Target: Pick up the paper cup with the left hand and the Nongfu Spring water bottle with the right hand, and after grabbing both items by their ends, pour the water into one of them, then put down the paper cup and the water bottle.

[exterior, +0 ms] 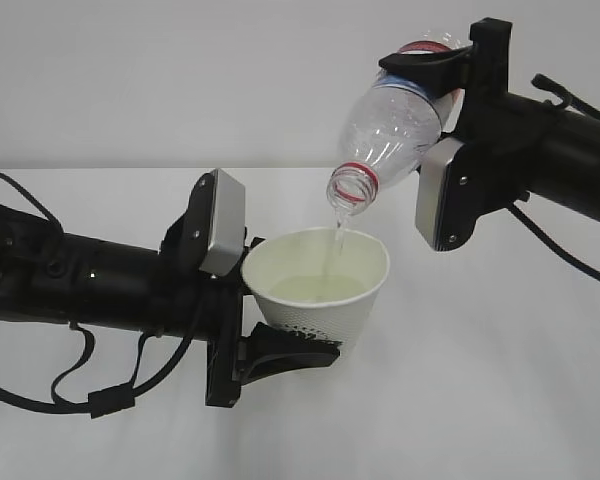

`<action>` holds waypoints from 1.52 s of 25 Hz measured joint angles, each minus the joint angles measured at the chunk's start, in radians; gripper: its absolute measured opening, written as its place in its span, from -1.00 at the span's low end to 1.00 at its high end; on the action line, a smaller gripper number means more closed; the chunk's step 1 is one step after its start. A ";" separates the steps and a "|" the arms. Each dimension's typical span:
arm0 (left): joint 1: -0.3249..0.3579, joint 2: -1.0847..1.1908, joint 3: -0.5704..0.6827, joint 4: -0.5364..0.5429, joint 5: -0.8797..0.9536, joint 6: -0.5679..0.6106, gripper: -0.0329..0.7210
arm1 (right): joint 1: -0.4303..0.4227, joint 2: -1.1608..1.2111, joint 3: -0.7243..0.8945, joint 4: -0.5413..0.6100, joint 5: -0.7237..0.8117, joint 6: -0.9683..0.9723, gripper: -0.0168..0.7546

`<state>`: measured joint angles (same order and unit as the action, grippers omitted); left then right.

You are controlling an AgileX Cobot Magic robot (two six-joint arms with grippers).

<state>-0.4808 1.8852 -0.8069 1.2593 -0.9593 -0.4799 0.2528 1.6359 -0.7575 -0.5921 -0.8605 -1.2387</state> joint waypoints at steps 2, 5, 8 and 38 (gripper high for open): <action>0.000 0.000 0.000 0.000 0.000 0.000 0.40 | 0.000 0.000 0.000 0.000 -0.001 -0.002 0.28; 0.000 0.000 0.000 0.000 0.001 0.000 0.40 | 0.000 0.000 0.000 0.000 -0.001 -0.004 0.28; 0.000 0.000 0.000 -0.001 0.001 0.000 0.40 | 0.000 0.000 0.000 0.000 -0.001 -0.004 0.28; 0.000 0.000 0.000 -0.001 0.005 0.000 0.39 | 0.000 0.000 0.000 0.000 -0.001 -0.006 0.29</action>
<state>-0.4808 1.8852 -0.8069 1.2586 -0.9544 -0.4799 0.2528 1.6359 -0.7575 -0.5921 -0.8611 -1.2445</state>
